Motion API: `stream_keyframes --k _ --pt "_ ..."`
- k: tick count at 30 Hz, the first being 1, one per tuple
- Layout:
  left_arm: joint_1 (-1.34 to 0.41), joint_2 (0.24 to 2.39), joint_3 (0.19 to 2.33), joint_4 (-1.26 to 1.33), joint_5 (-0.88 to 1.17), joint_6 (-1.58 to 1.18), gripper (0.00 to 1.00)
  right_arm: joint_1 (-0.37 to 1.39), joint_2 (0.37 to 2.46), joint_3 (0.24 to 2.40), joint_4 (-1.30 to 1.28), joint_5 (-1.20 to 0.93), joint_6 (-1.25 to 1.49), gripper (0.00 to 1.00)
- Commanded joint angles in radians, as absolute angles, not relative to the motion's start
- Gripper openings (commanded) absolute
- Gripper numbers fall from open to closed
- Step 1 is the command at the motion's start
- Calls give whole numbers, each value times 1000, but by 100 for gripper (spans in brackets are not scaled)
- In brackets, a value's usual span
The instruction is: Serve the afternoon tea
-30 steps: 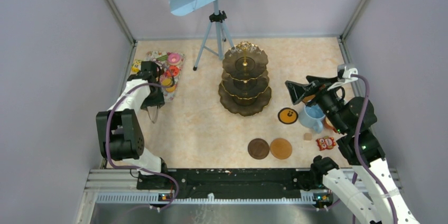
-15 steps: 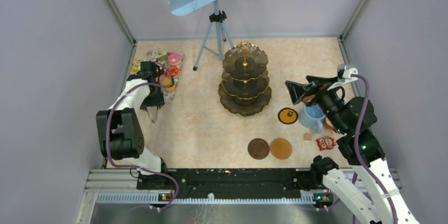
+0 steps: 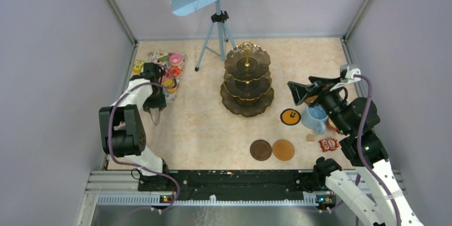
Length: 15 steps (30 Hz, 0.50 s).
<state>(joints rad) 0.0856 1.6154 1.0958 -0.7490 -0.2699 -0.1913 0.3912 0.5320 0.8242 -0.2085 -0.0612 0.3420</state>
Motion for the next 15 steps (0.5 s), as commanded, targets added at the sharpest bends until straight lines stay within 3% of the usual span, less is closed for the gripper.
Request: stream_keyframes --k 1,11,15 --pt "92 1576 1125 -725 -278 -195 50 405 545 851 -178 -58 339 95" --pt "70 1408 1125 -790 -224 -183 45 405 561 879 -216 -34 311 95" --pt "-116 1311 1074 -819 -189 -226 44 404 564 892 -239 -5 291 95"
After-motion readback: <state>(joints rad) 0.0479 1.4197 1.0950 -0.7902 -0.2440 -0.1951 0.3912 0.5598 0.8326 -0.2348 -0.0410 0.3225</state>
